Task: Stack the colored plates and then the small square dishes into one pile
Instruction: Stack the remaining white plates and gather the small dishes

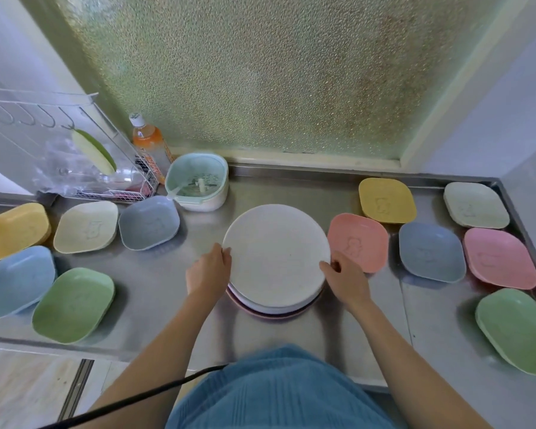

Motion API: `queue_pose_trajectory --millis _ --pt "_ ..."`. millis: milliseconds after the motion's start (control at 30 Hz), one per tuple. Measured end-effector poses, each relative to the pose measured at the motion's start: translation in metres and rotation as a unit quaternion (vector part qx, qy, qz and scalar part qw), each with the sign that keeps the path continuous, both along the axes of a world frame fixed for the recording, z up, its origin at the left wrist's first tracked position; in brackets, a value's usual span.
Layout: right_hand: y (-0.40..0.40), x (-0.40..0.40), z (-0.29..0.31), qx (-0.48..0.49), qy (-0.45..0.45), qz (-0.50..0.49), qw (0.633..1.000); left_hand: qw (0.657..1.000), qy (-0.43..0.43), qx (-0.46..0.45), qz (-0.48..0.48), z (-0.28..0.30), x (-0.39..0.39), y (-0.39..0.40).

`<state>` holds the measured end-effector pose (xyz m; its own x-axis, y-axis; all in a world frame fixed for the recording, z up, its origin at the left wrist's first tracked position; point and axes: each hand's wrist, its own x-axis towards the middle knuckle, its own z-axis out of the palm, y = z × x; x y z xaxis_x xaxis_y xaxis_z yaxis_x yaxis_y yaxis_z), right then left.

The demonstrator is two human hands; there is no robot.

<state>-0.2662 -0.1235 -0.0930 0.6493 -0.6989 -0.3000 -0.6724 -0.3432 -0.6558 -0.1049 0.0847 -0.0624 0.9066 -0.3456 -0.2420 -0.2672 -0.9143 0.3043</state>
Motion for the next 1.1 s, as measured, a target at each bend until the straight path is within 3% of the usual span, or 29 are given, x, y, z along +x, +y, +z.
queue_pose_trajectory --millis 400,667,733,833,900,1100 --pt "0.01 0.006 0.004 -0.013 -0.012 -0.029 0.999 0.995 -0.018 0.006 -0.094 -0.012 0.016 0.018" --pt "0.007 0.007 0.008 -0.102 0.045 0.028 0.993 0.998 -0.008 -0.025 -0.061 -0.011 0.028 0.001" --pt "0.001 0.005 0.006 -0.099 0.043 -0.009 0.994 0.997 -0.013 -0.026 -0.066 -0.012 0.028 0.001" --pt "-0.016 -0.001 -0.002 -0.069 0.029 -0.174 0.982 0.997 -0.015 -0.028 -0.064 -0.014 0.027 0.002" --pt "-0.027 -0.007 -0.006 -0.076 0.042 -0.217 0.972 0.998 -0.011 -0.035 -0.057 -0.016 0.027 0.002" --pt "-0.03 -0.016 -0.02 -0.074 0.124 -0.096 0.985 0.998 -0.012 -0.05 -0.047 -0.021 0.027 0.002"
